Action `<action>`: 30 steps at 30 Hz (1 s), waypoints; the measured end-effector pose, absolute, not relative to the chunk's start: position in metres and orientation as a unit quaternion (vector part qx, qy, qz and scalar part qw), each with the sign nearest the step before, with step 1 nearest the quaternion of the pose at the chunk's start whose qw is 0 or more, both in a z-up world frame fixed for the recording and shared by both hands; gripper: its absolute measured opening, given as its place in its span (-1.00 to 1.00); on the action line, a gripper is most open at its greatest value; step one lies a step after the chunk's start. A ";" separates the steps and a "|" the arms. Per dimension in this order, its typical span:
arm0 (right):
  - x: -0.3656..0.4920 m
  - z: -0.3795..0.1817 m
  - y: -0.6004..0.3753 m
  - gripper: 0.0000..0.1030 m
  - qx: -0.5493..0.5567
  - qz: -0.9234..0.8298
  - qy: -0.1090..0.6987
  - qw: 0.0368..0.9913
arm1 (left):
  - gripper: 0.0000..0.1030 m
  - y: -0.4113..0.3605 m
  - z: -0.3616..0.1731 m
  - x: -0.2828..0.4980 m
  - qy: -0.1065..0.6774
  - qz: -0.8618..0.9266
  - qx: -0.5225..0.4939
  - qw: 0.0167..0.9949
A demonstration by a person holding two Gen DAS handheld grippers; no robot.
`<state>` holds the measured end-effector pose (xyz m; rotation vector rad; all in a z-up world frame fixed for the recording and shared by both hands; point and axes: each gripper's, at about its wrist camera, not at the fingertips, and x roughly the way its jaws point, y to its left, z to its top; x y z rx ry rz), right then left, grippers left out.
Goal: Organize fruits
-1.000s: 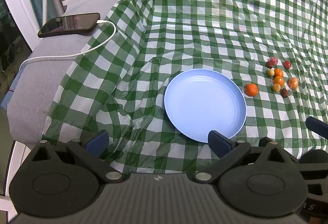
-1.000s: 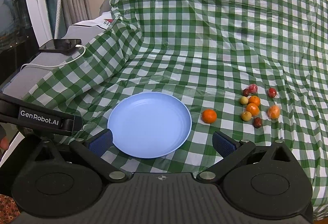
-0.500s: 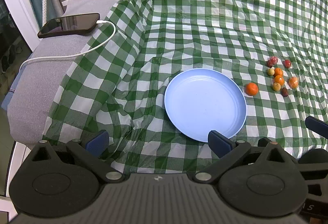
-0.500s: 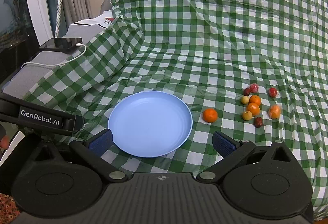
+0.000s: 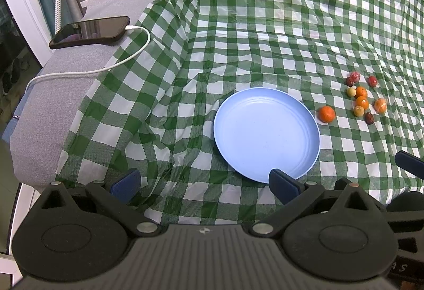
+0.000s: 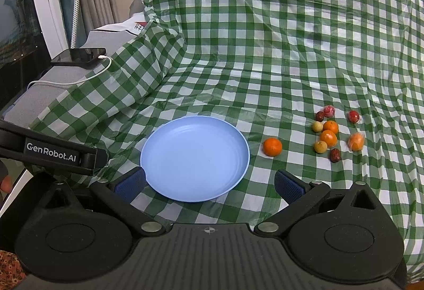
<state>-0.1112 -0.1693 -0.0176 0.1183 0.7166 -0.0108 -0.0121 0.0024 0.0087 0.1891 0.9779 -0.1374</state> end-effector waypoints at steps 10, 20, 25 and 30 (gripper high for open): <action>-0.112 -0.019 -0.168 0.99 0.058 -0.005 0.351 0.935 | 0.99 0.003 0.007 -0.012 0.470 -0.066 0.092 0.875; -0.112 -0.020 -0.170 0.99 0.061 -0.004 0.352 0.934 | 0.99 0.003 0.005 -0.013 0.472 -0.065 0.093 0.874; -0.112 -0.020 -0.171 0.99 0.063 -0.004 0.352 0.934 | 0.99 0.001 0.002 -0.012 0.475 -0.064 0.099 0.872; -0.111 -0.023 -0.185 0.99 0.079 -0.032 0.339 0.937 | 0.99 -0.009 0.001 -0.007 0.480 -0.075 0.108 0.868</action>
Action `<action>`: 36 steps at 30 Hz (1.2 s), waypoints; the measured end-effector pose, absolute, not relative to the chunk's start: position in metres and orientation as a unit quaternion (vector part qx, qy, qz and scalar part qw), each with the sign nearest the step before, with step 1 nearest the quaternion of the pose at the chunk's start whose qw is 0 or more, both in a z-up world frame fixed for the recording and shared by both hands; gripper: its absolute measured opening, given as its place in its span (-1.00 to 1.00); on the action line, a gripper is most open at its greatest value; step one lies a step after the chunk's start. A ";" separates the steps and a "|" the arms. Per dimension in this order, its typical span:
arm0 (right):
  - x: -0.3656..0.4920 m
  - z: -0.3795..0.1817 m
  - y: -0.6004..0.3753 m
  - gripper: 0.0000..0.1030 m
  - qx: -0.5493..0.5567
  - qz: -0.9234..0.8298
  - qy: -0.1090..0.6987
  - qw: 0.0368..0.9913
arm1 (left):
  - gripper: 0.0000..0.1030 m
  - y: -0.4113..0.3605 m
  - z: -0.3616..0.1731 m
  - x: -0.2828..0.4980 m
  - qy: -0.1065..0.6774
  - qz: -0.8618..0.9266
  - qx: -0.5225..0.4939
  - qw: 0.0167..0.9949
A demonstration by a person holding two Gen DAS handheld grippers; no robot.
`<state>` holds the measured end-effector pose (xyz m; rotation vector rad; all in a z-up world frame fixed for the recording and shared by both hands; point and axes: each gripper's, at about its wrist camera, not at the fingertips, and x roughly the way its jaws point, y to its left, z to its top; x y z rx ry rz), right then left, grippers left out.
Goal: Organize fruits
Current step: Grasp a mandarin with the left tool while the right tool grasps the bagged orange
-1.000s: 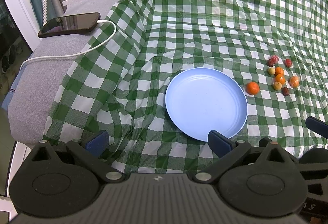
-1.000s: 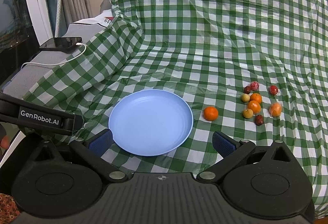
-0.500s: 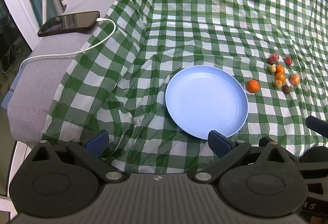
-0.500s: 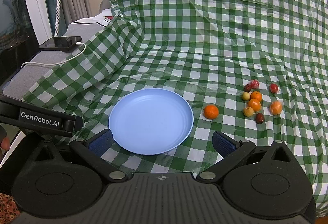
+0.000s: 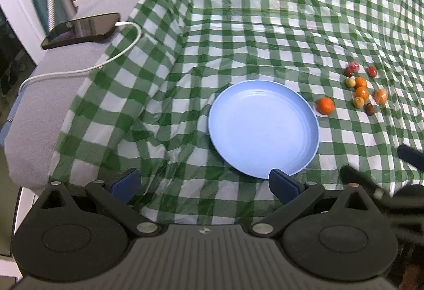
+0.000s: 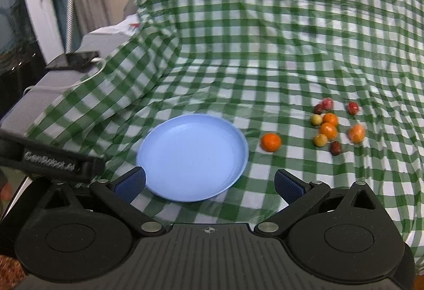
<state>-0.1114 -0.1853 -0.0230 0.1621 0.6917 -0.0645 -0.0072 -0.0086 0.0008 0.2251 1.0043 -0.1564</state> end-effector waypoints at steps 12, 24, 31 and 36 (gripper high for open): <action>-0.110 -0.063 -0.320 0.99 0.118 -0.215 0.307 0.920 | 0.99 -0.117 -0.022 0.031 0.482 -0.200 0.186 0.833; -0.018 -0.129 -0.418 0.43 0.101 -0.213 0.338 0.911 | 0.53 -0.240 -0.093 0.094 0.463 -0.290 0.264 0.795; 0.024 -0.167 -0.439 0.16 0.095 -0.194 0.371 0.903 | 0.19 -0.264 -0.136 0.115 0.487 -0.317 0.301 0.756; 0.029 -0.172 -0.438 -0.27 0.079 -0.173 0.368 0.910 | -0.26 -0.267 -0.142 0.117 0.494 -0.327 0.296 0.750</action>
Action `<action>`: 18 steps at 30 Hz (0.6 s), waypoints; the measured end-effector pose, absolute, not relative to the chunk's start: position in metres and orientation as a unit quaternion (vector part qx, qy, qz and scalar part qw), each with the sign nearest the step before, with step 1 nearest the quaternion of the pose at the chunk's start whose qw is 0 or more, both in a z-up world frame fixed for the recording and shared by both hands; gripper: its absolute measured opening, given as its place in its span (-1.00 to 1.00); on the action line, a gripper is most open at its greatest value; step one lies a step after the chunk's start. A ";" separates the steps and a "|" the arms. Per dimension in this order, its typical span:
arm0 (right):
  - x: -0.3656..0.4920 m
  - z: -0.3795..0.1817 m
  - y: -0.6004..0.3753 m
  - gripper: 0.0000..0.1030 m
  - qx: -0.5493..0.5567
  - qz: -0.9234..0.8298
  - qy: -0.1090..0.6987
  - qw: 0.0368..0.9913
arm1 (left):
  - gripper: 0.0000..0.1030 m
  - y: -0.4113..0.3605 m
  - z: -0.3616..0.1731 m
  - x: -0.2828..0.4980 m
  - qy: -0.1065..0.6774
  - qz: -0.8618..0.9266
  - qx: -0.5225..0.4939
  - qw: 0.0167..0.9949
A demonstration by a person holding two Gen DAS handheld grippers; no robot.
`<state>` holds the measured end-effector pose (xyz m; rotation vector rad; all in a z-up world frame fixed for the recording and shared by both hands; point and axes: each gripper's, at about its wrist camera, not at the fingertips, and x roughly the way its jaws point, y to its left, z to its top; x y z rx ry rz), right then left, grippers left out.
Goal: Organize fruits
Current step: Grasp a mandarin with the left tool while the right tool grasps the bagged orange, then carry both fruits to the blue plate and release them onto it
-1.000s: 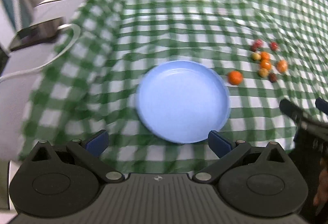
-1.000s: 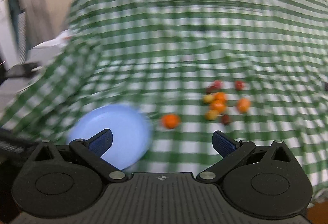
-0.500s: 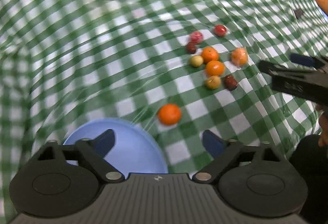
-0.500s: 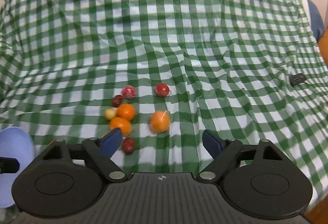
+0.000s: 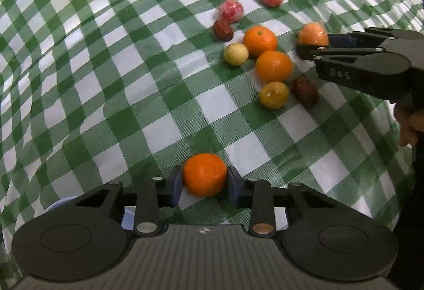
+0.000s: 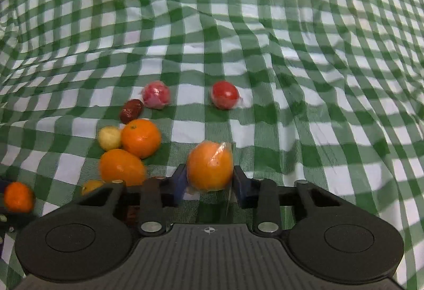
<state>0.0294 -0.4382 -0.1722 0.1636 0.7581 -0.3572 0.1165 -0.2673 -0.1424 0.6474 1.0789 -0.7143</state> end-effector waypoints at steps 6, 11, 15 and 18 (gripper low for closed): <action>0.004 -0.148 -0.458 -0.27 0.117 -0.242 0.329 0.905 | -0.27 -0.261 -0.110 0.105 0.478 -0.328 0.266 0.770; -0.029 -0.106 -0.449 -0.27 0.100 -0.247 0.295 0.918 | -0.27 -0.233 -0.062 0.086 0.457 -0.314 0.222 0.802; -0.055 -0.078 -0.422 -0.27 0.093 -0.221 0.281 0.929 | -0.27 -0.197 -0.030 0.066 0.450 -0.287 0.200 0.822; -0.071 -0.063 -0.391 -0.27 0.095 -0.180 0.284 0.937 | -0.27 -0.162 -0.010 0.050 0.453 -0.261 0.183 0.832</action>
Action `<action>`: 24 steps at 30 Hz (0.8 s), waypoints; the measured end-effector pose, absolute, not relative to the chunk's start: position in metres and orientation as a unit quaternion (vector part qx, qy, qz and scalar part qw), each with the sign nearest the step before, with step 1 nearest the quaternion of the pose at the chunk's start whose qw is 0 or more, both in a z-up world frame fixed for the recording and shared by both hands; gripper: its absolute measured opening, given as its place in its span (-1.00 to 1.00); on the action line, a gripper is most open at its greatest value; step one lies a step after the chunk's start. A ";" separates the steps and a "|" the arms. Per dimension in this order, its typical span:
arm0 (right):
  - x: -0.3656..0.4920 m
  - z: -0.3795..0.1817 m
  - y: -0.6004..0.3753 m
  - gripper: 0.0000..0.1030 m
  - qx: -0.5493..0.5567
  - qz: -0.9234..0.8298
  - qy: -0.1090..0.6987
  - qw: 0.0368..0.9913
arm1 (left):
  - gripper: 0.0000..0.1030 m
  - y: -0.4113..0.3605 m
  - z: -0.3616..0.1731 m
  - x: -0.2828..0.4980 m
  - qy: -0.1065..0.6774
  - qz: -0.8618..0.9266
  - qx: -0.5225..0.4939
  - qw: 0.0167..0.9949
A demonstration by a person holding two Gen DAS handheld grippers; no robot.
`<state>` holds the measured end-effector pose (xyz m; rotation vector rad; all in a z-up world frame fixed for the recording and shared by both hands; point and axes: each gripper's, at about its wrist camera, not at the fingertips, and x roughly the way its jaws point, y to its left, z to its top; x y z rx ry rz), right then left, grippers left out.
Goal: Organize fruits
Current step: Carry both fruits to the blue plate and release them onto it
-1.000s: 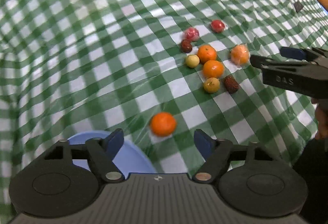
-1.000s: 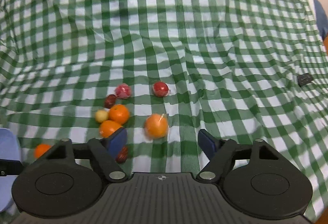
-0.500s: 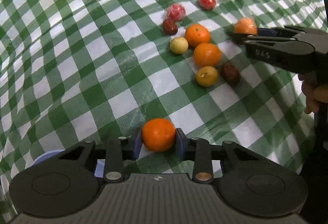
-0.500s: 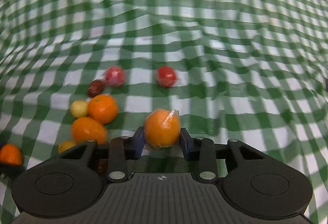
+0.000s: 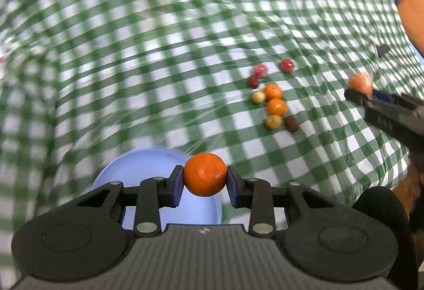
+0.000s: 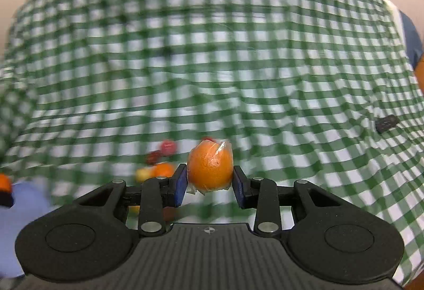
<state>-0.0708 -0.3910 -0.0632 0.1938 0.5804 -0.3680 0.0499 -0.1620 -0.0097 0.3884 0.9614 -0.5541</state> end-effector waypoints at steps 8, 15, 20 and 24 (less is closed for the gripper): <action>-0.109 -0.033 -0.277 -0.27 0.094 -0.058 0.310 0.944 | -0.27 -0.069 0.020 0.004 0.455 -0.206 0.133 0.856; -0.125 -0.023 -0.199 -0.27 0.067 0.015 0.322 0.944 | -0.27 -0.011 0.024 -0.025 0.457 -0.175 0.095 0.867; -0.134 -0.019 -0.172 -0.27 0.039 0.042 0.323 0.945 | -0.27 0.010 0.028 -0.033 0.451 -0.163 0.076 0.874; -0.136 -0.015 -0.165 -0.27 0.025 0.050 0.321 0.945 | -0.27 0.019 0.030 -0.032 0.447 -0.158 0.065 0.878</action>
